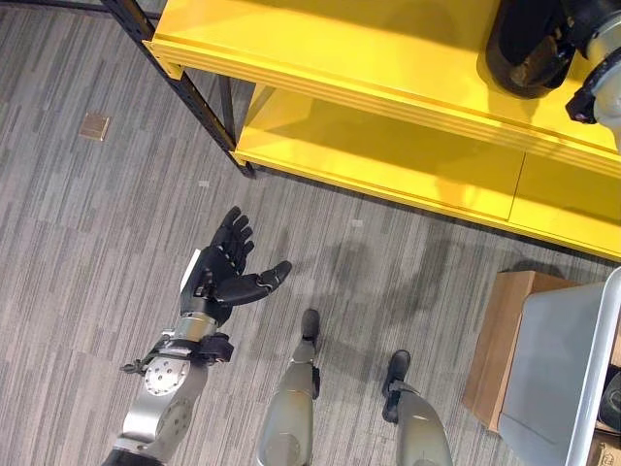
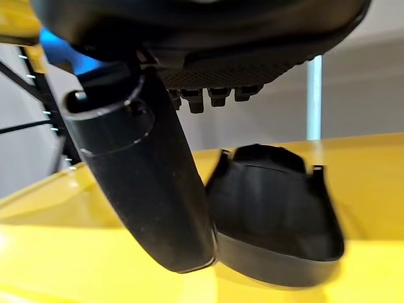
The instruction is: Move parts from the plastic box to the shelf.
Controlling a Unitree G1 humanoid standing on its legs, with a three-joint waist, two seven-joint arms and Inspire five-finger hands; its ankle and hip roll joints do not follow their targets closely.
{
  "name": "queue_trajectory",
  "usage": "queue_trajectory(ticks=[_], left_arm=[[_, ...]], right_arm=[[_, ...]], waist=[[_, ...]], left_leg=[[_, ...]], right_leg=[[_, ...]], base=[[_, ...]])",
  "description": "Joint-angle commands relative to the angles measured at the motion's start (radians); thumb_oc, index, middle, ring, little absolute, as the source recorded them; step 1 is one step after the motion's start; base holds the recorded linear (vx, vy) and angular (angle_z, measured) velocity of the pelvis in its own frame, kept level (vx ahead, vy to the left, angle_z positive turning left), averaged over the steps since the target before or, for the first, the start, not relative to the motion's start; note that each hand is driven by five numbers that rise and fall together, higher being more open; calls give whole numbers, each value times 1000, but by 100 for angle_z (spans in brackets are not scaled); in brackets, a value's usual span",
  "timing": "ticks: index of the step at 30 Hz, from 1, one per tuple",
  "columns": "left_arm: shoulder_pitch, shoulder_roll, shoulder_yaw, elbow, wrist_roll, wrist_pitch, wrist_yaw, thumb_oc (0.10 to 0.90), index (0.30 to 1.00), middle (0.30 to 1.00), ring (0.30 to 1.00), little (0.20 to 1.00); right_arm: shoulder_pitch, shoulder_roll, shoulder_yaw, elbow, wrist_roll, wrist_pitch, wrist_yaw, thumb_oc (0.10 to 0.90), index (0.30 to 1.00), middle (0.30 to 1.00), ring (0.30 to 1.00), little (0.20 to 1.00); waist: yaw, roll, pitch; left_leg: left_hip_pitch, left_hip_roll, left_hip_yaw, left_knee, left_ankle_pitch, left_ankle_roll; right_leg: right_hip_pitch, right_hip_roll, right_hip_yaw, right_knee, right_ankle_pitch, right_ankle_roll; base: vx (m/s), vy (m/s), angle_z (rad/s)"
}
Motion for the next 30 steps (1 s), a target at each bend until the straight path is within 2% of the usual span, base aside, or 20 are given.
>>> queue_trajectory(ticks=[1,6,13,16,19,21,22,23,24,26,29,30], left_arm=[[-11,65,39,-124,-2,-101,-1,900,1000,1000,1000,1000],[-9,70,43,-129,3,-96,-3,900,1000,1000,1000,1000],[-7,66,62,-123,24,-80,5,900,1000,1000,1000,1000],[0,64,69,-122,32,-72,7,900,1000,1000,1000,1000],[-1,64,70,-120,35,-70,7,900,1000,1000,1000,1000],[3,46,77,-119,50,-55,5,900,1000,1000,1000,1000],[8,45,78,-117,51,-50,2,900,1000,1000,1000,1000],[8,50,75,-118,51,-49,2,900,1000,1000,1000,1000],[13,38,72,-116,54,-39,-3,900,1000,1000,1000,1000],[18,18,68,-110,56,-30,-14,900,1000,1000,1000,1000],[28,1,65,-101,64,-17,-21,900,1000,1000,1000,1000],[28,3,62,-102,64,-17,-20,900,1000,1000,1000,1000]], right_arm=[[-135,-77,30,-63,4,-16,-69,900,1000,1000,1000,1000],[-119,-113,22,-151,-11,-16,-65,900,1000,1000,1000,1000],[17,-192,-127,-419,3,-26,-66,900,1000,1000,1000,1000],[160,-226,-272,-548,43,-44,-62,900,1000,1000,1000,1000],[220,-228,-322,-585,55,-48,-56,900,1000,1000,1000,1000],[473,-230,-530,-737,121,-78,-39,900,1000,1000,1000,1000],[546,-224,-591,-771,128,-81,-35,900,1000,1000,1000,1000],[565,-225,-609,-778,127,-79,-34,900,1000,1000,1000,1000],[732,-181,-743,-849,165,-97,-29,900,1000,1000,1000,1000],[902,-101,-868,-910,203,-121,-33,900,1000,1000,1000,1000],[1116,27,-998,-995,239,-137,-13,900,1000,1000,1000,1000],[1124,29,-1006,-1000,239,-136,-12,900,1000,1000,1000,1000]], waist=[[-6,-54,-37],[-16,-60,-37],[-47,-77,-42],[-59,-84,-50],[-61,-88,-53],[-86,-91,-71],[-88,-95,-76],[-84,-98,-76],[-92,-100,-89],[-111,-99,-106],[-119,-103,-131],[-117,-104,-133]], left_leg=[[-28,78,-21,138,-116,-46],[-22,82,-15,140,-119,-46],[-6,93,-2,150,-130,-45],[5,97,0,148,-131,-45],[11,98,0,146,-131,-45],[41,104,5,137,-130,-45],[50,104,5,133,-131,-44],[51,104,4,133,-131,-44],[70,103,6,124,-129,-45],[96,103,11,106,-126,-45],[133,100,17,75,-120,-45],[132,99,17,71,-114,-44]], right_leg=[[100,45,2,-55,-61,-52],[99,46,6,-52,-60,-53],[106,51,19,-53,-57,-54],[116,53,21,-59,-53,-54],[121,53,22,-63,-52,-54],[145,54,23,-77,-45,-52],[156,54,21,-83,-43,-51],[158,54,20,-85,-43,-51],[180,51,17,-99,-38,-48],[202,47,17,-116,-28,-42],[233,42,16,-149,-12,-32],[232,42,15,-152,-8,-32]], base=[[0,0,0],[-6,0,0],[-20,-5,-4],[-23,-12,-8],[-12,-7,-8],[-6,-32,-4],[0,0,0],[0,0,0],[8,-9,-5],[10,-1,3],[6,3,-2],[16,30,-4]])
